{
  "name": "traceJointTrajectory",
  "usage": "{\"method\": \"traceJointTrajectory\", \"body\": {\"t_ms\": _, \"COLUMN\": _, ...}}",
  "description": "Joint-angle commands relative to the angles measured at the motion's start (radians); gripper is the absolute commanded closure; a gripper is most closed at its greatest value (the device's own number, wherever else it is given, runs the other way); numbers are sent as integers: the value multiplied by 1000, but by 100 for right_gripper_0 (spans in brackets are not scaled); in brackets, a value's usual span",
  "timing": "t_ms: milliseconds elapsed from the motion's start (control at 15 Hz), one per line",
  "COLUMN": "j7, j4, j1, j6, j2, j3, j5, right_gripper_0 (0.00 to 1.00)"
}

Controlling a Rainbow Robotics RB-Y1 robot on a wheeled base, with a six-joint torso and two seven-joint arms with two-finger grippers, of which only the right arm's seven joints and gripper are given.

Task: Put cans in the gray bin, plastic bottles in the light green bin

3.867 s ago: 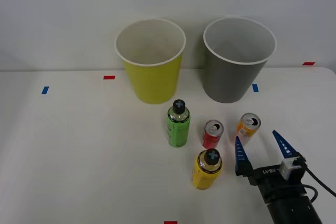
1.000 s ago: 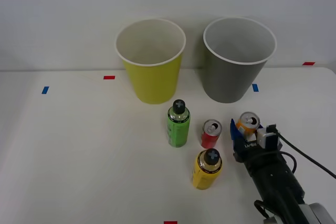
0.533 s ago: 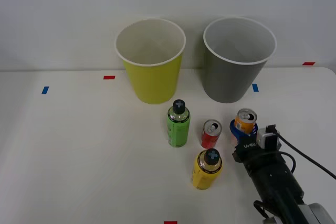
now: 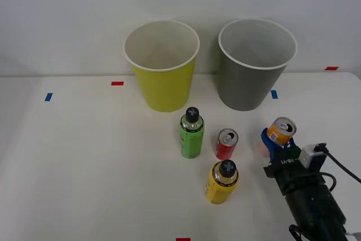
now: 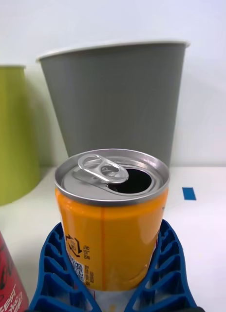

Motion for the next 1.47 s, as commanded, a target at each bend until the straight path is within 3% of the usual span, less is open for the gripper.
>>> {"method": "traceJointTrajectory", "body": {"t_ms": 67, "j7": 6, "j4": -53, "j1": 10, "j6": -35, "j2": -99, "j3": -13, "j5": -142, "right_gripper_0": 100}}
{"method": "traceJointTrajectory", "body": {"t_ms": 200, "j7": 4, "j4": -126, "j1": 18, "j6": -35, "j2": -143, "j3": -12, "j5": -237, "right_gripper_0": 100}}
{"method": "traceJointTrajectory", "body": {"t_ms": 400, "j7": -2, "j4": -254, "j1": 20, "j6": -35, "j2": -151, "j3": -8, "j5": -408, "right_gripper_0": 100}}
{"method": "traceJointTrajectory", "body": {"t_ms": 533, "j7": -5, "j4": -330, "j1": 15, "j6": -12, "j2": -151, "j3": -5, "j5": -466, "right_gripper_0": 100}}
{"method": "traceJointTrajectory", "body": {"t_ms": 800, "j7": -10, "j4": -439, "j1": -83, "j6": 148, "j2": -99, "j3": -19, "j5": -497, "right_gripper_0": 100}}
{"method": "traceJointTrajectory", "body": {"t_ms": 1067, "j7": 1, "j4": -439, "j1": -306, "j6": 427, "j2": -10, "j3": -108, "j5": -481, "right_gripper_0": 100}}
{"method": "traceJointTrajectory", "body": {"t_ms": 1333, "j7": 24, "j4": -439, "j1": -487, "j6": 742, "j2": 4, "j3": -180, "j5": -463, "right_gripper_0": 100}}
{"method": "traceJointTrajectory", "body": {"t_ms": 1467, "j7": 29, "j4": -412, "j1": -551, "j6": 817, "j2": 4, "j3": -197, "j5": -461, "right_gripper_0": 100}}
